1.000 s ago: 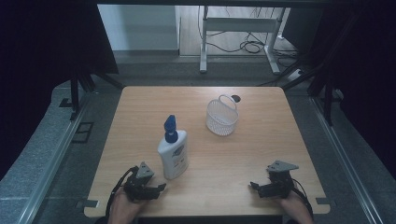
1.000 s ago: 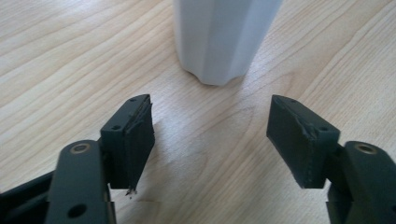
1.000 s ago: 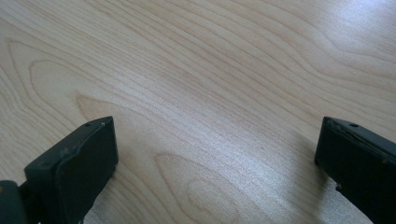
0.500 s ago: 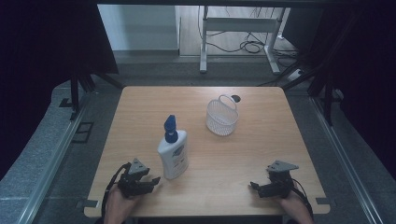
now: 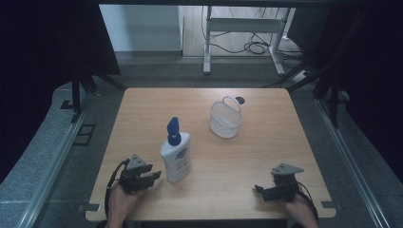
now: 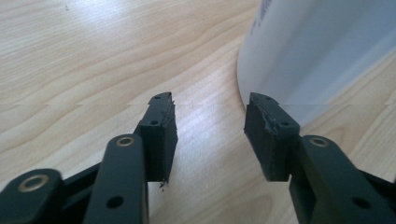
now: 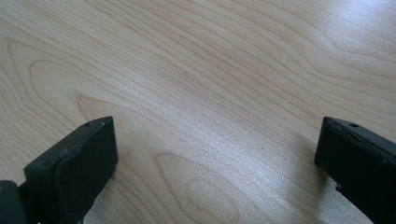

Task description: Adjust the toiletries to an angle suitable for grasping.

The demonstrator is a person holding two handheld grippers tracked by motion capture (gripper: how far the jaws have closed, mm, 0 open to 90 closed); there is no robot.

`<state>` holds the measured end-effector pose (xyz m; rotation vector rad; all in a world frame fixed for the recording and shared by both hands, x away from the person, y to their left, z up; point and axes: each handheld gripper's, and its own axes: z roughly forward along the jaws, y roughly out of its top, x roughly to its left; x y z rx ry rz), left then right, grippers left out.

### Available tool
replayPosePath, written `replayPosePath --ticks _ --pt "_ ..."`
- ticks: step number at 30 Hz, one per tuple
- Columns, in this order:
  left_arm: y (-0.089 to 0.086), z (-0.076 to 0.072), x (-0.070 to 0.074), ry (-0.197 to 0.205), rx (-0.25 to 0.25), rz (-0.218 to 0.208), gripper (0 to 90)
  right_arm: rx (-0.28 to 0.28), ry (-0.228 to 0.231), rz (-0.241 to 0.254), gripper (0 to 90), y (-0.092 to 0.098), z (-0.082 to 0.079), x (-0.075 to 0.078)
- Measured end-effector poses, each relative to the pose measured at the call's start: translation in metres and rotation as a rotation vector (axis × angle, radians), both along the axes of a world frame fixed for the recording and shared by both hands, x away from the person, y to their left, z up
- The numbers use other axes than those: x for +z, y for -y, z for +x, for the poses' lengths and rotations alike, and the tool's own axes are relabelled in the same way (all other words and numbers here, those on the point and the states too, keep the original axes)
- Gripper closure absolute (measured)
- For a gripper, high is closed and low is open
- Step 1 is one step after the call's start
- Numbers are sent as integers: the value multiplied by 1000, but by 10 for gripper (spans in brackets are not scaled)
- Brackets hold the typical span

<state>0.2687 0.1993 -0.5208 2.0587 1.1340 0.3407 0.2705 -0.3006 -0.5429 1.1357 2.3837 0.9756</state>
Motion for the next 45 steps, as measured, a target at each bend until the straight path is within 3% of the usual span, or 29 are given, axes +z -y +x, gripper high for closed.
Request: replayPosePath --ticks 13,21,31,45 --pt "7 15 -4 14 -7 -13 627 1 -1 0 0 0 0 0" --pt "16 24 -7 -2 -48 9 717 1 -1 0 0 0 0 0" --pt "22 24 -7 -18 -97 -20 887 1 0 -1 0 0 0 0" --pt "29 23 -7 -57 -128 -8 892 1 0 -1 0 0 1 0"
